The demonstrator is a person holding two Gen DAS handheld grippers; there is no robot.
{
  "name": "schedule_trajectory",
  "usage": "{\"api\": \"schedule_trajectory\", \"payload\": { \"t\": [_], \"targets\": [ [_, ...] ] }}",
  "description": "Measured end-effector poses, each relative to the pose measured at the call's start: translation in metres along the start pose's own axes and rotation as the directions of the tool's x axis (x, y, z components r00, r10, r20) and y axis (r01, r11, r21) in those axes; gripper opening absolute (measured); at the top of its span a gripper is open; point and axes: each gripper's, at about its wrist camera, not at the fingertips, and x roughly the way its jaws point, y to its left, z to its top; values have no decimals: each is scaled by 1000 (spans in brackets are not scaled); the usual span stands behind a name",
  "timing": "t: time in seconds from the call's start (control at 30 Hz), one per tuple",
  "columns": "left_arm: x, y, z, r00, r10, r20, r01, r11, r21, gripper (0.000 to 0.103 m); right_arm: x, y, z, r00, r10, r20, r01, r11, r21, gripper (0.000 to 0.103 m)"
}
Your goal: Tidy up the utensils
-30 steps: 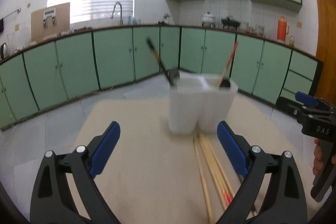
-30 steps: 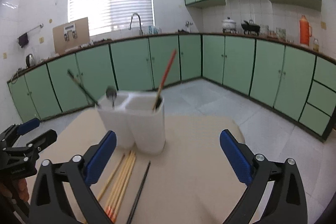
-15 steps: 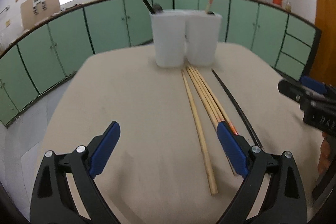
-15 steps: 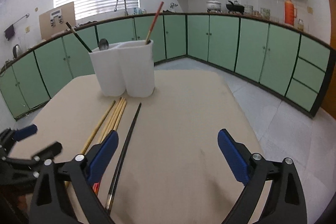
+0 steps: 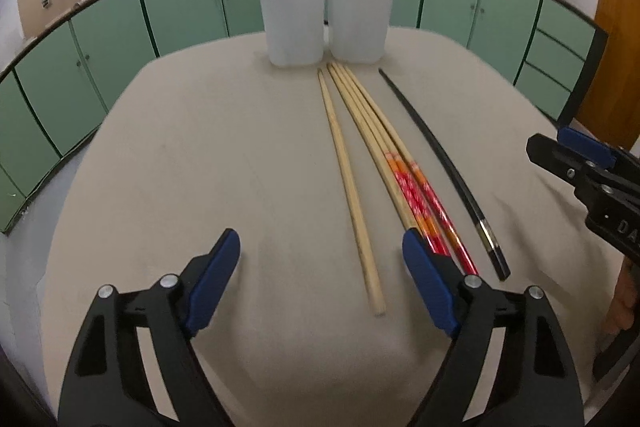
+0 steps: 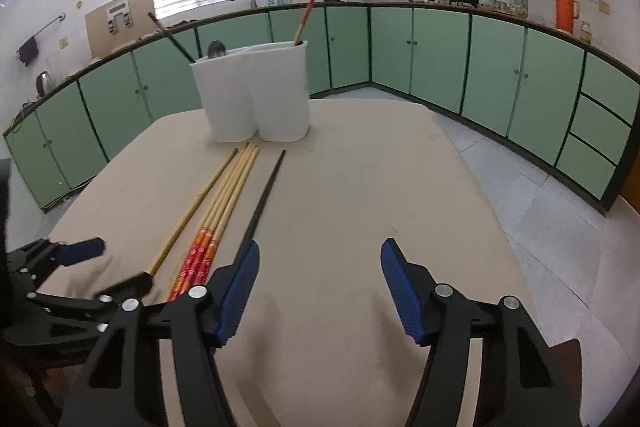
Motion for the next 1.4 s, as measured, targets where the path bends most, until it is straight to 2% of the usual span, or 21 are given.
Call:
{"api": "schedule_trajectory", "payload": {
  "t": [0.07,0.13,0.27,0.33,0.37,0.4,0.47,0.6,0.7,0.83,0.9,0.97,1.1,1.4],
  "targets": [
    [3,-1,-1,1000,-15,-25,15,1000,-4,69,0,5,-4,1000,26,-18,-26,999,-20,52],
    [3,-1,-1,1000,-14,-20,14,1000,-9,67,0,8,-7,999,45,-30,-46,998,-34,49],
    [0,-2,-2,1000,-8,-12,8,1000,-8,46,3,21,-11,996,73,-60,-77,994,-80,46],
    [-1,-3,-3,1000,-7,-10,6,1000,-7,39,5,27,-12,994,78,-71,-84,992,-95,45],
    [-2,-3,-3,1000,-7,-9,7,1000,-6,31,5,29,-13,994,81,-76,-88,991,-99,45],
    [-2,-3,-4,1000,-7,-8,7,1000,-5,19,6,31,-13,993,81,-83,-90,991,-104,45],
    [-3,-3,-4,1000,-15,-9,15,1000,-9,6,5,32,-14,993,79,-85,-88,990,-108,45],
    [-7,1,-5,1000,-12,-8,12,1000,-17,6,3,29,-13,994,78,-81,-86,991,-98,45],
    [-12,9,-8,1000,15,-2,-15,999,-42,6,3,30,-13,993,82,-82,-91,991,-103,45],
    [-16,27,-7,996,86,2,-86,991,-104,6,5,35,-14,991,87,-99,-98,988,-118,45],
    [-12,35,-4,996,86,-10,-86,989,-122,6,9,38,-15,990,75,-120,-90,988,-127,45],
    [-9,42,0,996,82,-16,-84,986,-142,6,15,39,-16,987,64,-149,-83,988,-128,40],
    [0,50,12,996,89,-33,-93,984,-149,6,24,40,-14,979,81,-186,-102,990,-102,36],
    [11,53,23,996,81,-39,-86,986,-144,9,33,36,-12,979,-12,-202,-16,991,-136,9]
  ]
}}
